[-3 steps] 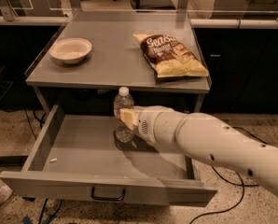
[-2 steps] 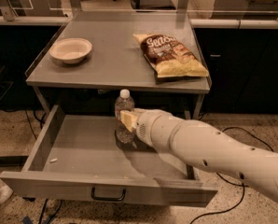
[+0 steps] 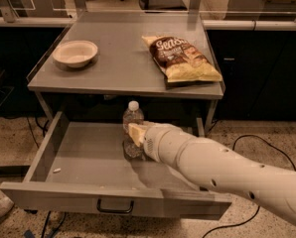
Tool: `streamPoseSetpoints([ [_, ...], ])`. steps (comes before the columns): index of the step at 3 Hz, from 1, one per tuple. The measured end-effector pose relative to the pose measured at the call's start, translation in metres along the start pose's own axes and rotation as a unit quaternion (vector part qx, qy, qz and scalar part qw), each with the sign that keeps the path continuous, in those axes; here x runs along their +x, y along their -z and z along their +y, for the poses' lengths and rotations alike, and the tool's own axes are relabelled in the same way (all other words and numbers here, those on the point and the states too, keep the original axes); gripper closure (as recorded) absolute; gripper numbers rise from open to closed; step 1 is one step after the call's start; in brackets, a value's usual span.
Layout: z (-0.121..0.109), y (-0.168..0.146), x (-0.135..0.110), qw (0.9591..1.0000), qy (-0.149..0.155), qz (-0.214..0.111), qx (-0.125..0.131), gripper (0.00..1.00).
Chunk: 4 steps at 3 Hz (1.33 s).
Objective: Place water bottle into top drawer
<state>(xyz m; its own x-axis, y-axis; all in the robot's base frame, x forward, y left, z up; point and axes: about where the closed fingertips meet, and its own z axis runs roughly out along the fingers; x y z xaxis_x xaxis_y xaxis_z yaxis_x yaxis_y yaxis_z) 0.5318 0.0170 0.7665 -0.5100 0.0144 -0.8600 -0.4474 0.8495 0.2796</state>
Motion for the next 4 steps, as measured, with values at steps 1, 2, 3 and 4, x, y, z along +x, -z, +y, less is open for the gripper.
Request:
streamPoseSetpoints([
  [1,-0.001,-0.004,0.027,0.9998,-0.011,0.008,0.015,1.00],
  [2,-0.002,-0.013,0.045,0.9994,-0.021,0.007,0.026,1.00],
  [3,-0.002,-0.022,0.056,0.9989,-0.034,0.005,0.033,1.00],
  [4,-0.001,-0.020,0.052,0.9989,-0.034,0.005,0.033,1.00],
])
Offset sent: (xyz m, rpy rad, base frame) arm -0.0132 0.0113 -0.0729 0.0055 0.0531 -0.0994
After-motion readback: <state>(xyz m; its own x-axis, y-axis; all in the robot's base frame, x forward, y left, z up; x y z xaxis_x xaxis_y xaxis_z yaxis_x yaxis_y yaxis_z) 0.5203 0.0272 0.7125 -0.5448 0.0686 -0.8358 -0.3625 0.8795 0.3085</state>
